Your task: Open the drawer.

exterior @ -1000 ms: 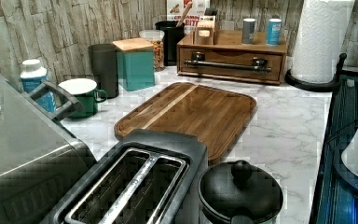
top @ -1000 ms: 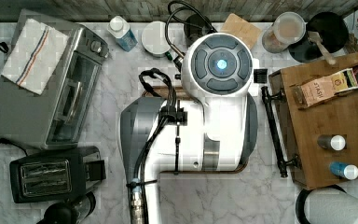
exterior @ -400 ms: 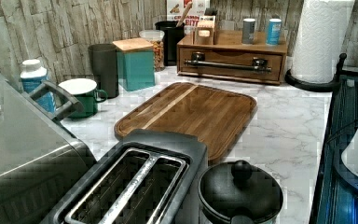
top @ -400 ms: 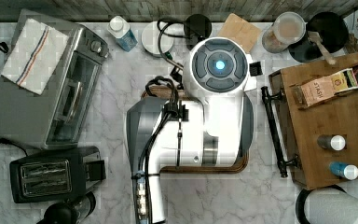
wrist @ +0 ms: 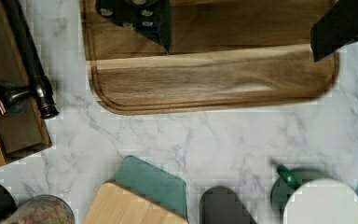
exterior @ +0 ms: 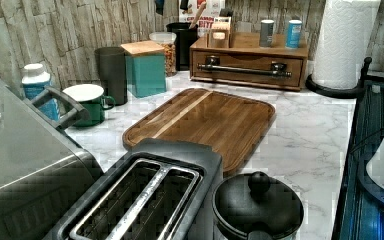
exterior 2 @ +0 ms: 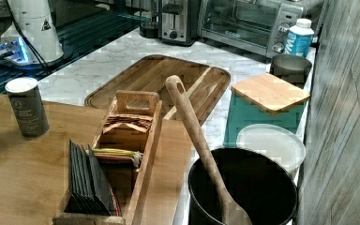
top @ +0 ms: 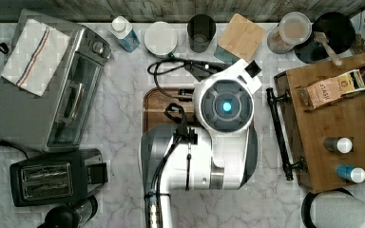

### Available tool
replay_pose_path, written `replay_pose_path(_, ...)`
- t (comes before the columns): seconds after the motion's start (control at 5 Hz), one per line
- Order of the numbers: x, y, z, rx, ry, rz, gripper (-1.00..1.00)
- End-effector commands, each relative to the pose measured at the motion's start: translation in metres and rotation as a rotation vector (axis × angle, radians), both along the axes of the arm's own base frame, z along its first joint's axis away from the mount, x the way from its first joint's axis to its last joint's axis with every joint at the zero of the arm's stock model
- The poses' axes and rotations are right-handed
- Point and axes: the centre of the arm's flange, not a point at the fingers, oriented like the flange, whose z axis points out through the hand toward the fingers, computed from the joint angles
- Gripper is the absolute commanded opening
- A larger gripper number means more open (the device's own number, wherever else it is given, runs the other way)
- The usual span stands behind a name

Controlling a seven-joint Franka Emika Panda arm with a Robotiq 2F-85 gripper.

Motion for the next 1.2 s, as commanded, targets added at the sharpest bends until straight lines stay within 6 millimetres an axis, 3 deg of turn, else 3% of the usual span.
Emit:
replay_pose_path(0.2, -0.032, -0.096, -0.046, -0.1, 0.039, 0.111, 1.0)
replay_pose_path(0.8, -0.039, -0.164, -0.09, -0.193, 0.012, 0.238, 1.0)
replay_pose_path(1.2, -0.043, -0.19, -0.105, -0.19, 0.008, 0.202, 1.0)
